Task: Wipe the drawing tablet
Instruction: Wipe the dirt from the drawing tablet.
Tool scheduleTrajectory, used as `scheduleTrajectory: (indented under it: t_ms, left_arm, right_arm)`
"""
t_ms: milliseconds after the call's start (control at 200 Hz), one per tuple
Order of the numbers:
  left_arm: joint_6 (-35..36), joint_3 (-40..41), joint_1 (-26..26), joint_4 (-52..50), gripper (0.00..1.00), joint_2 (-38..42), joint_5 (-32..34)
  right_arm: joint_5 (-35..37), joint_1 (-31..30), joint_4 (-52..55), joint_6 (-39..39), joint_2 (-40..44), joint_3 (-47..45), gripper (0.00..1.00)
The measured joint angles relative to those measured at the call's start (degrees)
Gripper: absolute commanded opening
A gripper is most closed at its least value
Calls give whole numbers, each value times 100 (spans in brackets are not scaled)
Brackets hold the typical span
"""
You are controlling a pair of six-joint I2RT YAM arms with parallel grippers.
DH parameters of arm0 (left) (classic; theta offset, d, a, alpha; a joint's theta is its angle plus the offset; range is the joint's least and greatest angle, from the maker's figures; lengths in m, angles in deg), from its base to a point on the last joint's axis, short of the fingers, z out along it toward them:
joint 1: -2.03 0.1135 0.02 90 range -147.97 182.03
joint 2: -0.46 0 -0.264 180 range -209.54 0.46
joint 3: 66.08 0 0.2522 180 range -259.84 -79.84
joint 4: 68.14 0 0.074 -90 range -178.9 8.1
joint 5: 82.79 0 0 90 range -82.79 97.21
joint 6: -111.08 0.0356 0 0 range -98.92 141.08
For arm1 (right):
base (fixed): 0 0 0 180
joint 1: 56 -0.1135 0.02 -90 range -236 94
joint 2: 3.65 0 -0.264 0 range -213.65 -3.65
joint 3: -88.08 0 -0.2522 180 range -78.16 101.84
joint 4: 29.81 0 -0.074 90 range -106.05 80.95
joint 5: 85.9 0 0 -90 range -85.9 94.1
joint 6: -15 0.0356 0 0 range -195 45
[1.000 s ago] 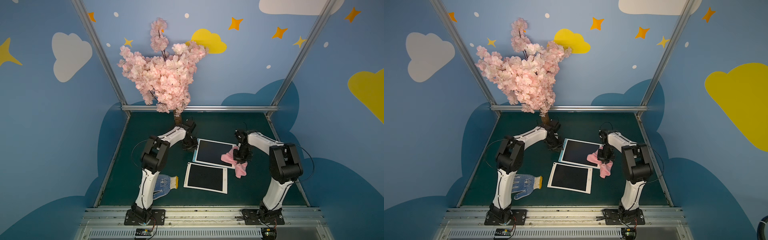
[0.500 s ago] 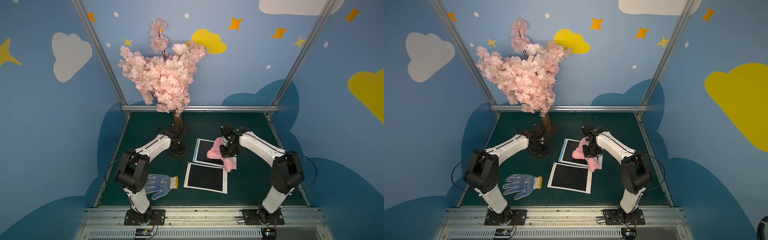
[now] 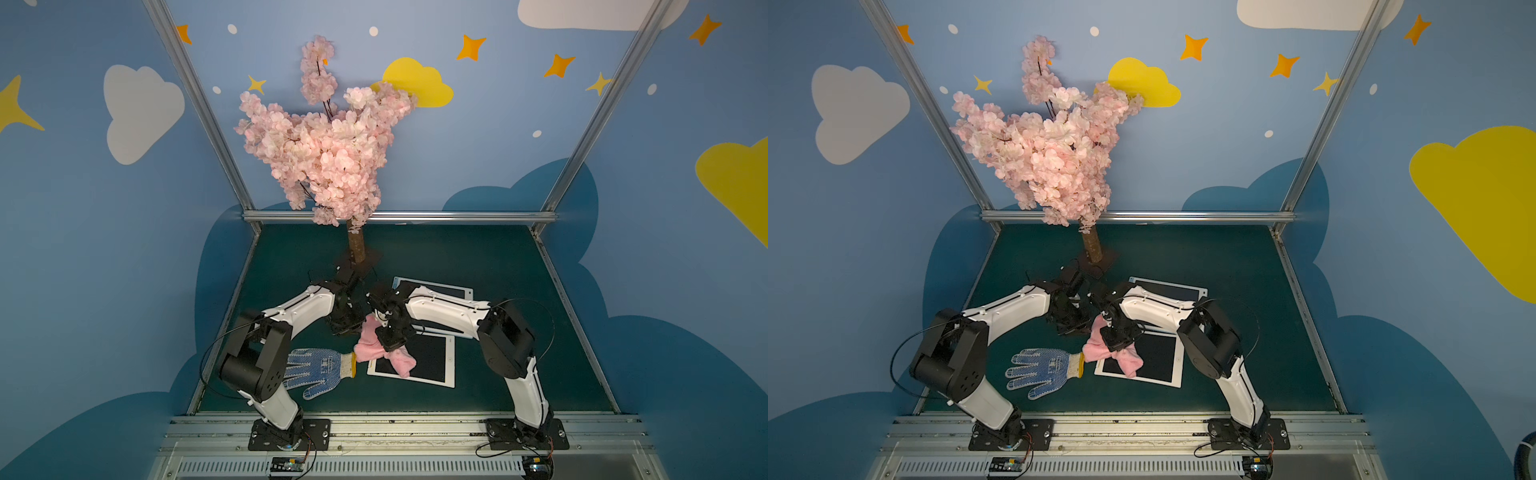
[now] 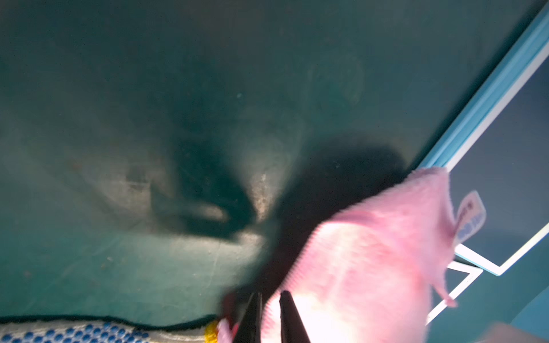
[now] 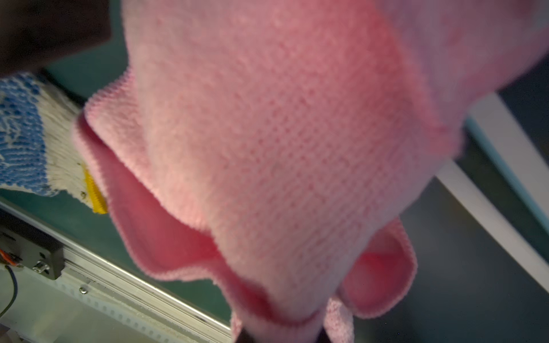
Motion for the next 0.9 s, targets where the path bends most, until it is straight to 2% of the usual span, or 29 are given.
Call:
scheduleTrajectory:
  t_ms: [245,506,646,896]
  left_arm:
    - [-136,472,-177,83,13,564,-157]
    - [-890,1475,-1318,282,13,1329,-389]
    - [-1333,1884,-1700,623,12,1237,-428]
    - [-1770,2122,-1759,1121,12,1211,-686]
  right_arm:
    - [-190,367,44,192,-376,282,0]
    - [-157,833,74,256,-557,645,0]
    - [-157,796,101,238,-608,717,0]
    - [-321,409,37,216,-549,603,0]
